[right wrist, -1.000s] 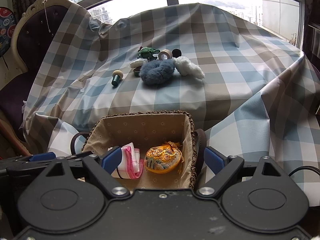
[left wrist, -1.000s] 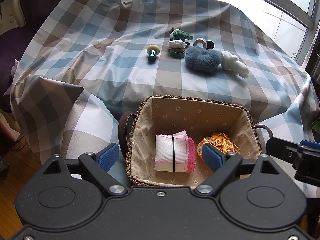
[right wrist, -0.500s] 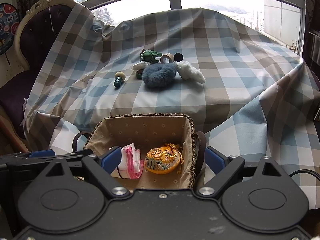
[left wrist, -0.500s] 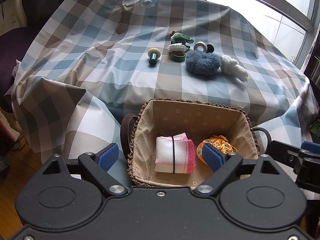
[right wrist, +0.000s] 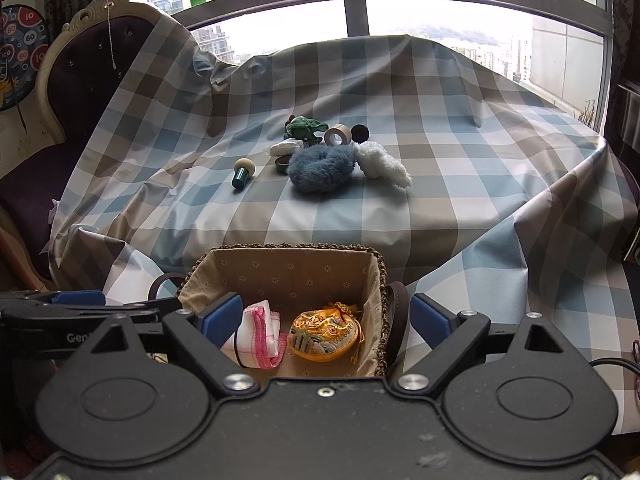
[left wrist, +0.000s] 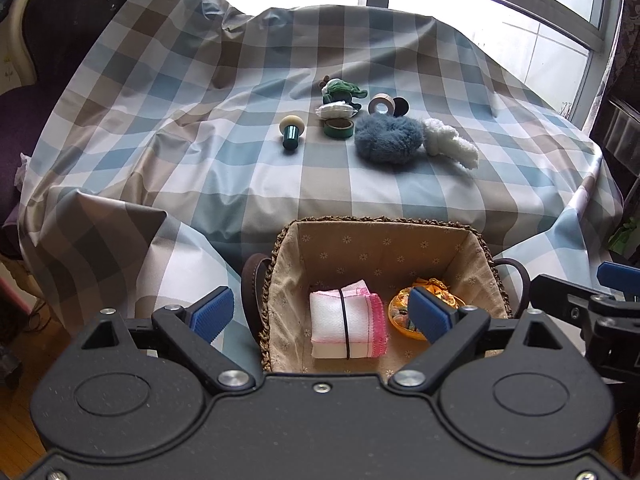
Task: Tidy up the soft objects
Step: 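Move both tools back from the basket toward the remaining toys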
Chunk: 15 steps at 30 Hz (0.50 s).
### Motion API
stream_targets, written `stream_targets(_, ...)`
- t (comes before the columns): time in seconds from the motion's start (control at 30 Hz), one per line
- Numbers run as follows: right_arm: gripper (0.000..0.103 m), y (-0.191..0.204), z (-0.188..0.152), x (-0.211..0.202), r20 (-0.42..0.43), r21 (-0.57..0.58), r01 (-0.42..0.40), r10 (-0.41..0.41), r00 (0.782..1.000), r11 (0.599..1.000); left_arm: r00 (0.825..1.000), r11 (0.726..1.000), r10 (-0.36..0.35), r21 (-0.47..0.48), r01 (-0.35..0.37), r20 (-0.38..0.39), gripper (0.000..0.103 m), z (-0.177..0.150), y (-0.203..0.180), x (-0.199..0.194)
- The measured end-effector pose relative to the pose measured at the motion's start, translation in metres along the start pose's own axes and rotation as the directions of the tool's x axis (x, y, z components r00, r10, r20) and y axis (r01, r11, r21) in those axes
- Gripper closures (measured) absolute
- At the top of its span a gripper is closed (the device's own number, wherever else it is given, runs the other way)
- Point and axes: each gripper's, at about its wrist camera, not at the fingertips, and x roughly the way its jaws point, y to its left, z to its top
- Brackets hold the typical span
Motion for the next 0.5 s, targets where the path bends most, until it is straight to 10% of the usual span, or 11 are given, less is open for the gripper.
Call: stream_targets(0.5, 0.012, 0.013, 0.031, 0.022, 0.003, -0.095, -0.004, 0.004, 1.0, 0.995, 0.999, 0.998, 0.035, 0.047, -0.036, 0.035, 0.012, 0.051, 0.001, 0.025)
